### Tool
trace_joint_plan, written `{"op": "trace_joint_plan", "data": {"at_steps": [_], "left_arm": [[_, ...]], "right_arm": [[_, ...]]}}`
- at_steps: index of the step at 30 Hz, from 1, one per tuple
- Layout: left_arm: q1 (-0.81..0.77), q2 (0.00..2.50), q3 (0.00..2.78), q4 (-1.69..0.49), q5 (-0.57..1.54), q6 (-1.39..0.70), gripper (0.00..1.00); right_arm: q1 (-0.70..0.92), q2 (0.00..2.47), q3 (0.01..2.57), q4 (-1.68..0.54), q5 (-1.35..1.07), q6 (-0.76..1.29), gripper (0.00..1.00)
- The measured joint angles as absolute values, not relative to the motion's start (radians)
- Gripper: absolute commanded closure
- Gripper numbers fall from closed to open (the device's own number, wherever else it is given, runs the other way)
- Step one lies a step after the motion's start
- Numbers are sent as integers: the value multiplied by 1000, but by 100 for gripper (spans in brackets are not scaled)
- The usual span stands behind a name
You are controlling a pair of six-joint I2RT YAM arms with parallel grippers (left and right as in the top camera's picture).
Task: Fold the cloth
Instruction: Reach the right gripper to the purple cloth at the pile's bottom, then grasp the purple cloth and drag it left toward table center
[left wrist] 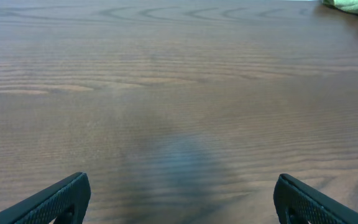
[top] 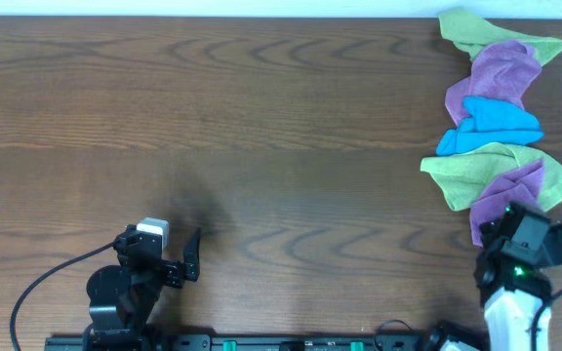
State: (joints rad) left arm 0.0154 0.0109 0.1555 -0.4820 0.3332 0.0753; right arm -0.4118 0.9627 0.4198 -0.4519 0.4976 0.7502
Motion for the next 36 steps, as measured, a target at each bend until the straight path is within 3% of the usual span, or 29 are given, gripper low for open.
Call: {"op": "trace_joint_plan", "data": {"at_steps": [3,5,6,9,10,11,20,27,32,36], "left_arm": [[16,11,155,-482,333,75,5],[16,11,155,-482,333,75,5],[16,11,155,-482,334,75,5],[16,11,155,-482,333,75,5],[16,11,155,-482,333,75,5],[16,11,155,-482,333,75,5],[15,11,155,-482,333,75,5],[16,11,155,-482,333,75,5],[16,11,155,-482,333,75,5],[16,11,155,-482,333,75,5]], "right_arm": [[-461,1043,420,-413,479,751,4],[-483,1090,420,-382,464,751,11],[-498,1120,420,-363,451,752,31],[-509,1168,420,-316,414,749,71],[-511,1182,420,-295,398,751,90],[-513,1192,420,-276,383,748,98],[-514,1213,440,-175,133,653,99],[-485,1101,567,-60,-440,624,99],[-310,1077,641,-8,-712,620,99],[-70,1077,659,31,-781,621,99]]}}
